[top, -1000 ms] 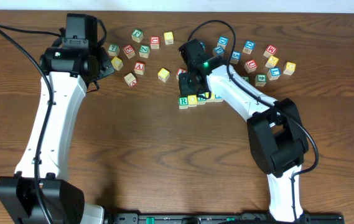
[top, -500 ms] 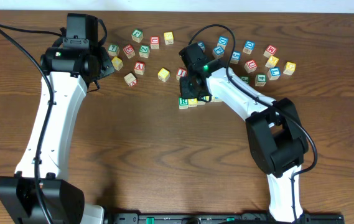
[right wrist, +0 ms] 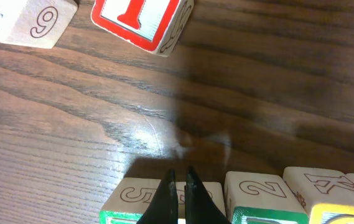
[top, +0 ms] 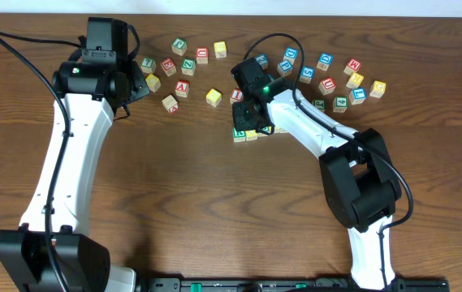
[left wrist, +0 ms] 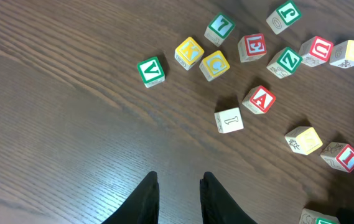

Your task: Spell out ROBOT

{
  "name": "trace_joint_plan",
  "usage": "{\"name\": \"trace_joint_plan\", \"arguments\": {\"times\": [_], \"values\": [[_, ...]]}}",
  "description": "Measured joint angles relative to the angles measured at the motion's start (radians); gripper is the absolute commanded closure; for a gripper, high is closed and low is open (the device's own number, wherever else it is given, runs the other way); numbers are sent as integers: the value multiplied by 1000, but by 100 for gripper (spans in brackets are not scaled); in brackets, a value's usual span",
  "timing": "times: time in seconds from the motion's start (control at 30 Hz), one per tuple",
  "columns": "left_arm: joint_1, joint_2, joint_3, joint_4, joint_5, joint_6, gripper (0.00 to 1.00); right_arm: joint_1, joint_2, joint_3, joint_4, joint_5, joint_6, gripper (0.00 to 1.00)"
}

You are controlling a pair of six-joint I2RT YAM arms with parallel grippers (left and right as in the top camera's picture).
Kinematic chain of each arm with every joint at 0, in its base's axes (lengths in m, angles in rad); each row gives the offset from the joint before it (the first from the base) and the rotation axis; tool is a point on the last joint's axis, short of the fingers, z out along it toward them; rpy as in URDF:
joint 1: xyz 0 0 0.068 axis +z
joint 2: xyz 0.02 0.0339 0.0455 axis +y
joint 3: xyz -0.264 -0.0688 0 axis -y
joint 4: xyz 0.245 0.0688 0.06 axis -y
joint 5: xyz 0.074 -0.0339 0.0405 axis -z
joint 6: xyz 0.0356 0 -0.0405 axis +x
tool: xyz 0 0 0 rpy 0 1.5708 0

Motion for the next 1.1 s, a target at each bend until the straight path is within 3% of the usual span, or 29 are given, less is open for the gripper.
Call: {"name": "trace_joint_plan", "arguments": {"times": [1.1], "values": [[0,0,0,2,0,0,77,-66,0,0,-27,11,1,99]]}}
